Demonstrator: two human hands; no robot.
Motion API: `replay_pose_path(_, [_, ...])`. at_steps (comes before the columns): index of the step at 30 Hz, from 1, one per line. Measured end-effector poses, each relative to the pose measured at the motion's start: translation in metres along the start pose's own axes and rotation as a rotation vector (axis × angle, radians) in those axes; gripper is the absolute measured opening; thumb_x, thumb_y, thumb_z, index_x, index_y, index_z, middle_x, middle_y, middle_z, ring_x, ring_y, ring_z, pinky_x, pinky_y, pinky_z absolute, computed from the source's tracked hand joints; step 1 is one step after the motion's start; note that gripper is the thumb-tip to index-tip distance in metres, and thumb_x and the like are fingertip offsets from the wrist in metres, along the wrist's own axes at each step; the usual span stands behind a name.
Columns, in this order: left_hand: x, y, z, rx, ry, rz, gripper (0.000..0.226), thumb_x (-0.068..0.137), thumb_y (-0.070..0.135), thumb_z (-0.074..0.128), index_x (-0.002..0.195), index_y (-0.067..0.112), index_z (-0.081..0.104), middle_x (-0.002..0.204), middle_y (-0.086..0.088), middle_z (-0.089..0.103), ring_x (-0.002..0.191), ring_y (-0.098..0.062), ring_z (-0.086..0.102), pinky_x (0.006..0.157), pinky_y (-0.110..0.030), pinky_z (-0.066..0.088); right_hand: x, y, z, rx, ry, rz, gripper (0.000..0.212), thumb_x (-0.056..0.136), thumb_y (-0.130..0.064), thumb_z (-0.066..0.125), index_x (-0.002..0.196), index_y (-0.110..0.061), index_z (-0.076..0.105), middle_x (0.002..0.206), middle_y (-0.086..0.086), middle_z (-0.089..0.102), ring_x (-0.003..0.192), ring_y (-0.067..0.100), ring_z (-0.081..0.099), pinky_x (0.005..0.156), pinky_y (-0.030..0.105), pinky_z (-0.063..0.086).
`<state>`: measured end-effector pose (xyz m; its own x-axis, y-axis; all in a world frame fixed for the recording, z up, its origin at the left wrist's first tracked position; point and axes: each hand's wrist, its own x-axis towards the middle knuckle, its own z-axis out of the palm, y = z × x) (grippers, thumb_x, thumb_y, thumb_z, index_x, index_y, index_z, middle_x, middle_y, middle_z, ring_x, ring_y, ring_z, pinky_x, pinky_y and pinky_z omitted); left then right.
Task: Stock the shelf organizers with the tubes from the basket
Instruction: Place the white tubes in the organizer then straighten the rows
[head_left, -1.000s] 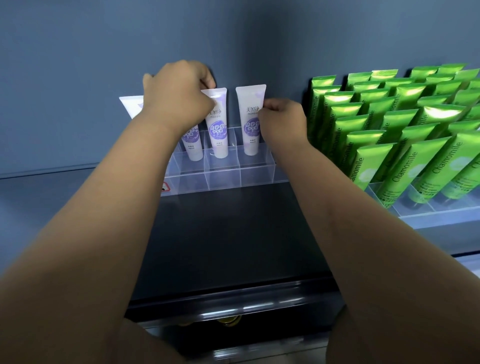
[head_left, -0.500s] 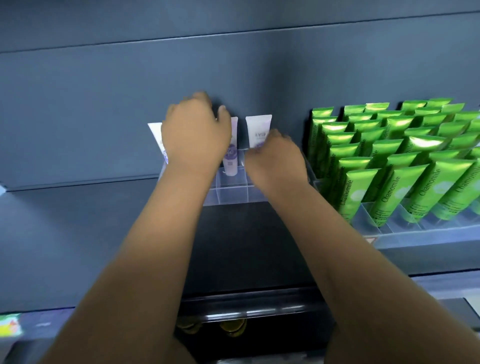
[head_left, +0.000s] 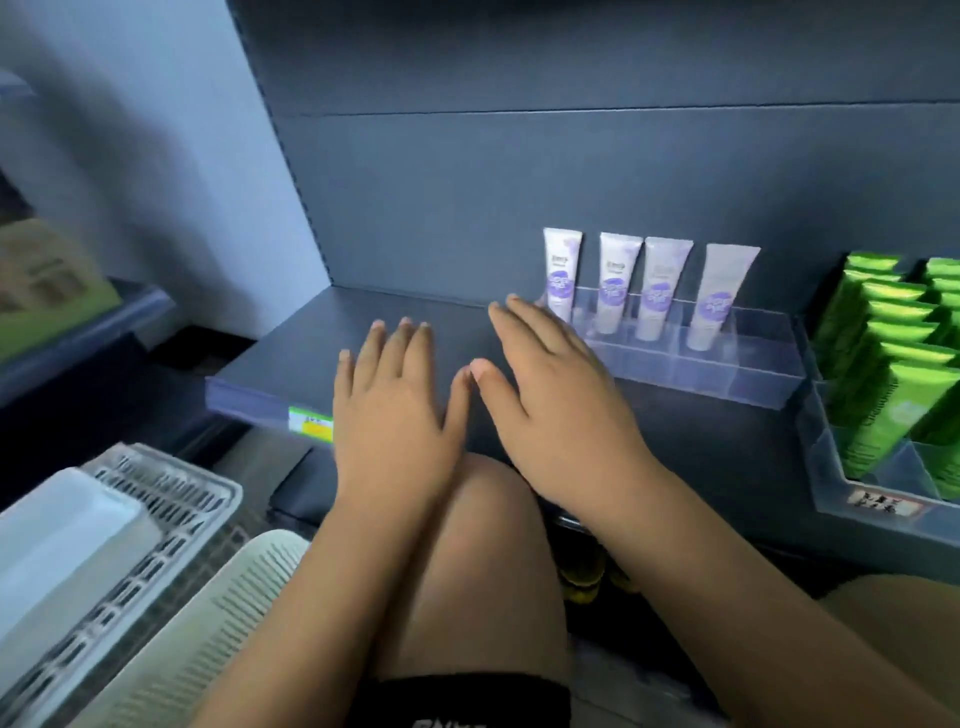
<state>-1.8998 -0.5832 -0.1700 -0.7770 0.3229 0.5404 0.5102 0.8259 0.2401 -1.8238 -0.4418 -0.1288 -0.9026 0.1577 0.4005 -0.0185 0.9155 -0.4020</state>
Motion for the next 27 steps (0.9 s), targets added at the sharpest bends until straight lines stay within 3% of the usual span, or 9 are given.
replay_pose_path(6, [-0.114, -0.122, -0.066, 0.211, -0.010, -0.307, 0.064, 0.099, 0.054, 0.039, 0.145, 0.011, 0.049, 0.153, -0.009, 0.049, 0.148, -0.031, 0.035, 0.121, -0.053, 0.026, -0.010, -0.127, 0.067, 0.087, -0.074, -0.305, 0.059, 0.101, -0.046, 0.037, 0.149, -0.011, 0.044, 0.157, 0.009, 0.042, 0.147, 0.029, 0.034, 0.120, 0.043, 0.030])
replay_pose_path(10, [-0.186, -0.187, -0.085, 0.305, -0.067, -0.562, 0.062, 0.101, 0.051, 0.041, 0.144, 0.008, 0.048, 0.152, -0.014, 0.050, 0.147, -0.035, 0.036, 0.120, -0.055, 0.029, -0.026, -0.194, 0.140, 0.020, -0.287, -0.468, 0.052, 0.102, -0.042, 0.043, 0.145, -0.012, 0.046, 0.151, 0.009, 0.045, 0.146, 0.031, 0.034, 0.117, 0.045, 0.030])
replay_pose_path(14, [-0.239, -0.219, -0.083, 0.311, -0.133, -0.697, 0.061, 0.101, 0.054, 0.043, 0.141, 0.008, 0.050, 0.149, -0.014, 0.052, 0.146, -0.036, 0.037, 0.119, -0.055, 0.030, -0.067, -0.201, 0.221, -0.030, -0.549, -0.518, 0.053, 0.101, -0.043, 0.046, 0.146, -0.016, 0.043, 0.151, 0.007, 0.045, 0.144, 0.030, 0.036, 0.116, 0.047, 0.032])
replay_pose_path(18, [-0.269, -0.235, -0.060, 0.276, -0.220, -0.774, 0.064, 0.098, 0.055, 0.049, 0.144, 0.010, 0.048, 0.153, -0.011, 0.049, 0.148, -0.033, 0.035, 0.122, -0.053, 0.028, -0.086, -0.180, 0.262, -0.120, -0.774, -0.450, 0.051, 0.103, -0.046, 0.041, 0.145, -0.019, 0.043, 0.148, 0.006, 0.048, 0.137, 0.028, 0.043, 0.110, 0.046, 0.039])
replay_pose_path(21, [-0.287, -0.253, -0.038, 0.236, -0.341, -0.813, 0.068, 0.100, 0.058, 0.043, 0.150, 0.012, 0.042, 0.157, -0.009, 0.044, 0.151, -0.031, 0.029, 0.125, -0.051, 0.022, -0.077, -0.169, 0.278, -0.146, -0.917, -0.278, 0.047, 0.102, -0.052, 0.035, 0.133, -0.022, 0.053, 0.136, 0.005, 0.055, 0.122, 0.029, 0.053, 0.093, 0.043, 0.046])
replay_pose_path(23, [-0.298, -0.270, -0.024, 0.243, -0.471, -0.809, 0.068, 0.101, 0.057, 0.041, 0.154, 0.014, 0.037, 0.160, -0.008, 0.040, 0.153, -0.029, 0.025, 0.126, -0.050, 0.020, -0.065, -0.163, 0.293, -0.104, -0.980, -0.139, 0.052, 0.101, -0.057, 0.031, 0.128, -0.021, 0.055, 0.129, 0.007, 0.058, 0.113, 0.031, 0.056, 0.092, 0.044, 0.048])
replay_pose_path(27, [-0.316, -0.305, 0.007, 0.130, -0.620, -0.965, 0.060, 0.100, 0.055, 0.044, 0.148, 0.019, 0.040, 0.155, -0.007, 0.045, 0.148, -0.030, 0.033, 0.118, -0.056, 0.034, -0.047, -0.160, 0.327, 0.015, -1.031, 0.054, 0.050, 0.105, -0.052, 0.033, 0.133, -0.017, 0.055, 0.106, 0.006, 0.056, 0.094, 0.026, 0.049, 0.081, 0.036, 0.040])
